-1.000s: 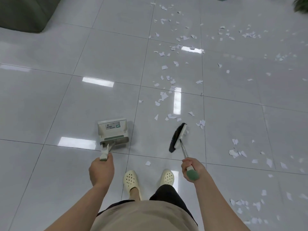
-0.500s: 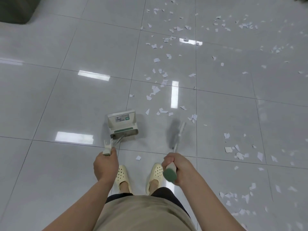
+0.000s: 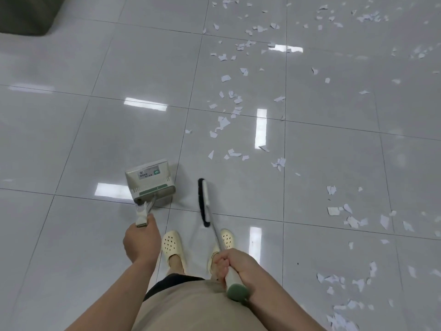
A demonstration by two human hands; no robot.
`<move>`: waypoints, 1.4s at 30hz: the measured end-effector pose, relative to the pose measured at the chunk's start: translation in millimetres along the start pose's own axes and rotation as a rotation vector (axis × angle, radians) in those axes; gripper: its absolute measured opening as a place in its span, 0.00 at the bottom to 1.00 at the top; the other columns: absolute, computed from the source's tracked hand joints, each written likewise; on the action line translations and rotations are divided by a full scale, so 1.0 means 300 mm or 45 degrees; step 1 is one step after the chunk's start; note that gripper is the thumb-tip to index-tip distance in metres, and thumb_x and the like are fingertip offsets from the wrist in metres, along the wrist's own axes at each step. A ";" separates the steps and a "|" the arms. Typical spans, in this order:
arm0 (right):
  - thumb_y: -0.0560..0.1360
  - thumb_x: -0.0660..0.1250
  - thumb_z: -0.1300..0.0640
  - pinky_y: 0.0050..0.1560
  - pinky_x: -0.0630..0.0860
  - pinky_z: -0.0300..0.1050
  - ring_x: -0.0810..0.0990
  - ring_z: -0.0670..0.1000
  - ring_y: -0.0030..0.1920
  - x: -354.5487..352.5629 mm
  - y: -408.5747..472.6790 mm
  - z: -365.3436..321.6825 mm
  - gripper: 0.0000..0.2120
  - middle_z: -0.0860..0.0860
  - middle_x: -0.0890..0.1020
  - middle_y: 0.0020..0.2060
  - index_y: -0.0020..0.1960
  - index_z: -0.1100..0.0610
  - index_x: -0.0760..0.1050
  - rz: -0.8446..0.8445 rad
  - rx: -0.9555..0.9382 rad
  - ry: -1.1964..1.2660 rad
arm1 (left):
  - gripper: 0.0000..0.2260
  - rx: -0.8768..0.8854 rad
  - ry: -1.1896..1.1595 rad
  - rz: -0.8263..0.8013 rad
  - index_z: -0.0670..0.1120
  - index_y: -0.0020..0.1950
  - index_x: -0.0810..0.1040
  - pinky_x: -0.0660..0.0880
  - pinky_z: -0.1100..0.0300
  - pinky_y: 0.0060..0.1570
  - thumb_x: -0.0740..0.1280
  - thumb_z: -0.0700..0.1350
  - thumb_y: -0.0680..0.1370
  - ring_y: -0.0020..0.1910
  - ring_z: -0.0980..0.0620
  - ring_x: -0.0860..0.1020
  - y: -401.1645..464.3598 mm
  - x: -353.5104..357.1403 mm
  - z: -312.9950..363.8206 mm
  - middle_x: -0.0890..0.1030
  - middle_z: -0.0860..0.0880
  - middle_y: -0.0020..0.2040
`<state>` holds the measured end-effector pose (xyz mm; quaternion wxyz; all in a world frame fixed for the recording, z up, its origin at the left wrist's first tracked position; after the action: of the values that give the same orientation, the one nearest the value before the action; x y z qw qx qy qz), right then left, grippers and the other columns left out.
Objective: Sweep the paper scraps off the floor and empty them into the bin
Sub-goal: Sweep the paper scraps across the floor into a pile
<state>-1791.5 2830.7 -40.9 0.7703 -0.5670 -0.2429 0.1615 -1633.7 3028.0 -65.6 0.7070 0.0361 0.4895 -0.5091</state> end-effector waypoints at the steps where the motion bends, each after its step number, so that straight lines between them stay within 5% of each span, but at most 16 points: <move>1: 0.73 0.60 0.73 0.17 0.65 0.33 0.65 0.46 0.16 -0.055 -0.006 -0.018 0.11 0.51 0.66 0.22 0.38 0.59 0.66 0.052 -0.033 -0.011 | 0.21 -0.021 -0.017 0.010 0.39 0.39 0.75 0.75 0.48 0.38 0.66 0.56 0.81 0.37 0.38 0.78 -0.002 0.009 0.004 0.79 0.40 0.37; 5: 0.73 0.62 0.71 0.17 0.65 0.36 0.65 0.48 0.16 -0.281 -0.017 -0.110 0.12 0.53 0.68 0.20 0.34 0.61 0.67 0.265 -0.190 -0.083 | 0.19 -0.070 -0.057 0.003 0.40 0.39 0.75 0.78 0.45 0.40 0.67 0.56 0.80 0.38 0.37 0.79 -0.025 0.055 0.032 0.79 0.40 0.38; 10: 0.74 0.59 0.71 0.17 0.65 0.35 0.66 0.48 0.16 -0.450 -0.021 -0.340 0.04 0.54 0.68 0.24 0.43 0.64 0.69 0.559 -0.458 -0.069 | 0.19 -0.070 -0.017 -0.062 0.41 0.40 0.77 0.81 0.41 0.40 0.67 0.56 0.79 0.38 0.37 0.79 -0.054 0.102 0.066 0.80 0.40 0.38; 14: 0.71 0.56 0.72 0.20 0.70 0.37 0.70 0.53 0.28 -0.493 -0.096 -0.570 0.09 0.56 0.69 0.31 0.37 0.61 0.66 0.612 -0.621 -0.051 | 0.20 -0.011 -0.020 -0.113 0.40 0.40 0.77 0.79 0.47 0.39 0.67 0.57 0.80 0.37 0.38 0.80 -0.069 0.122 0.111 0.80 0.41 0.37; 17: 0.72 0.56 0.71 0.23 0.72 0.38 0.70 0.52 0.32 -0.432 -0.163 -0.639 0.09 0.56 0.70 0.34 0.37 0.61 0.65 0.542 -0.703 0.003 | 0.20 0.034 -0.030 -0.136 0.40 0.40 0.77 0.78 0.48 0.41 0.68 0.58 0.79 0.39 0.39 0.80 -0.076 0.137 0.163 0.81 0.41 0.38; 20: 0.72 0.55 0.71 0.21 0.70 0.36 0.70 0.51 0.26 -0.288 -0.190 -0.606 0.10 0.55 0.70 0.26 0.36 0.59 0.65 0.385 -0.731 0.065 | 0.21 0.063 -0.070 -0.142 0.40 0.40 0.78 0.77 0.50 0.40 0.68 0.58 0.79 0.39 0.39 0.80 -0.069 0.148 0.218 0.81 0.42 0.37; 23: 0.75 0.58 0.68 0.18 0.66 0.34 0.68 0.47 0.17 -0.112 -0.198 -0.546 0.11 0.51 0.69 0.20 0.36 0.58 0.66 0.238 -0.689 0.129 | 0.22 0.068 -0.129 -0.104 0.40 0.39 0.78 0.74 0.53 0.36 0.67 0.57 0.80 0.37 0.40 0.79 -0.042 0.131 0.259 0.80 0.42 0.36; 30: 0.74 0.59 0.71 0.16 0.64 0.34 0.63 0.45 0.17 0.397 -0.134 -0.484 0.11 0.49 0.64 0.24 0.39 0.57 0.64 -0.193 -0.460 0.053 | 0.23 0.131 -0.133 -0.058 0.40 0.37 0.76 0.71 0.56 0.33 0.65 0.59 0.81 0.34 0.43 0.78 0.099 0.048 0.357 0.79 0.43 0.34; 36: 0.74 0.60 0.71 0.16 0.66 0.34 0.65 0.45 0.17 0.679 -0.078 -0.507 0.13 0.49 0.66 0.23 0.38 0.56 0.64 -0.308 -0.226 -0.102 | 0.23 0.149 -0.070 -0.045 0.40 0.36 0.76 0.72 0.54 0.34 0.64 0.57 0.82 0.34 0.41 0.77 0.347 -0.042 0.451 0.78 0.41 0.33; 42: 0.73 0.62 0.71 0.17 0.69 0.36 0.67 0.46 0.18 0.727 0.011 -0.599 0.11 0.50 0.67 0.25 0.41 0.57 0.66 -0.321 -0.222 0.165 | 0.25 0.087 -0.029 -0.045 0.39 0.36 0.76 0.77 0.49 0.38 0.65 0.59 0.81 0.35 0.38 0.78 0.567 -0.063 0.515 0.79 0.40 0.34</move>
<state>-1510.3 2803.2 -45.2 0.7463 -0.6061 -0.2750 0.0051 -1403.8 3037.4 -48.0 0.7018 0.0459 0.4644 -0.5383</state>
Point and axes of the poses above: each hand's wrist, its own y-axis towards the middle knuckle, its own x-axis out of the palm, z = x × y, the point moved 5 cm from there along y, towards the middle knuckle
